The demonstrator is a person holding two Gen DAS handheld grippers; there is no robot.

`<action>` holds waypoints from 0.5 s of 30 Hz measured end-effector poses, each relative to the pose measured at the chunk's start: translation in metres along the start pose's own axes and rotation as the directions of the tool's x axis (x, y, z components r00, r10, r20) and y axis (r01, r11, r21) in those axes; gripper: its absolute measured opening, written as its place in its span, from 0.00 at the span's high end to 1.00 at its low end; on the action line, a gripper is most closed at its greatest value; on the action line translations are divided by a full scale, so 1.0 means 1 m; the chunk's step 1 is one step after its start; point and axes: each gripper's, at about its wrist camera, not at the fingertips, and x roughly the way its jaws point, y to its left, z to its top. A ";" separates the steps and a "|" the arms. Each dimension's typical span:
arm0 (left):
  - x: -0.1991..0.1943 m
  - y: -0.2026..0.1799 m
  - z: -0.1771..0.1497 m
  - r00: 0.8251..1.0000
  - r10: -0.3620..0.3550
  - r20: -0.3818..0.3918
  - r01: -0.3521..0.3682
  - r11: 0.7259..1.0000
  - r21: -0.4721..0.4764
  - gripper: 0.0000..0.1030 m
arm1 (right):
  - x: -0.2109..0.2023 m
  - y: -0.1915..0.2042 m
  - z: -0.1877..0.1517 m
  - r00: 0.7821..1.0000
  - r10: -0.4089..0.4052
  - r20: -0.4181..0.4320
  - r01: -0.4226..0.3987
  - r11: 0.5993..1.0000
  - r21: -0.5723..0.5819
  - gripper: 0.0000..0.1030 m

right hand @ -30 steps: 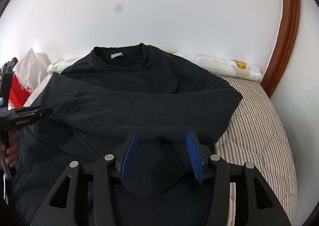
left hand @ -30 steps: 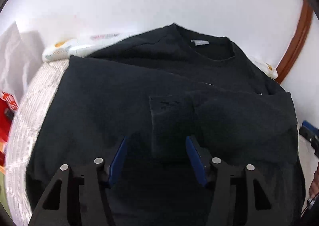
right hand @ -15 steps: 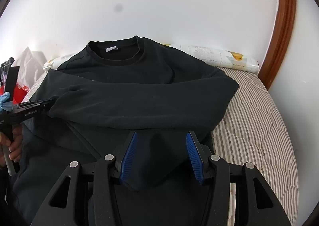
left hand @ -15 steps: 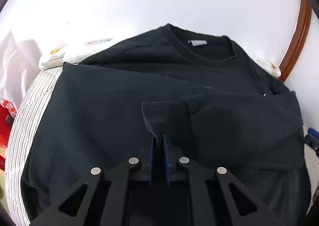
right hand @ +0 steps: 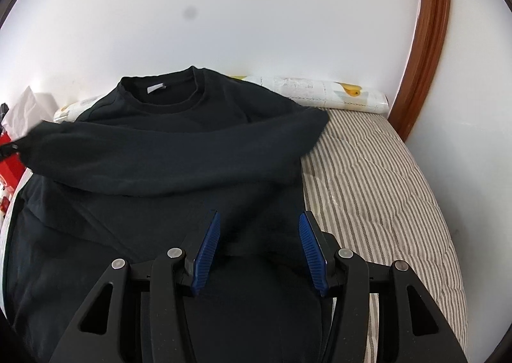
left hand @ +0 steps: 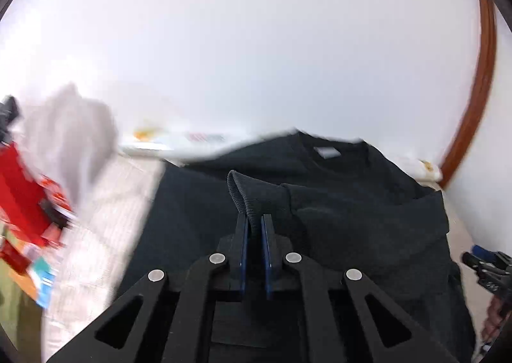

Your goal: Fold small clothes

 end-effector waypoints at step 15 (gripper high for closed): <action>0.046 0.079 -0.055 0.972 0.059 -0.225 -0.091 0.987 -0.135 0.92 | 0.049 0.012 0.013 0.997 -0.062 -0.045 0.062 0.998 0.001 0.47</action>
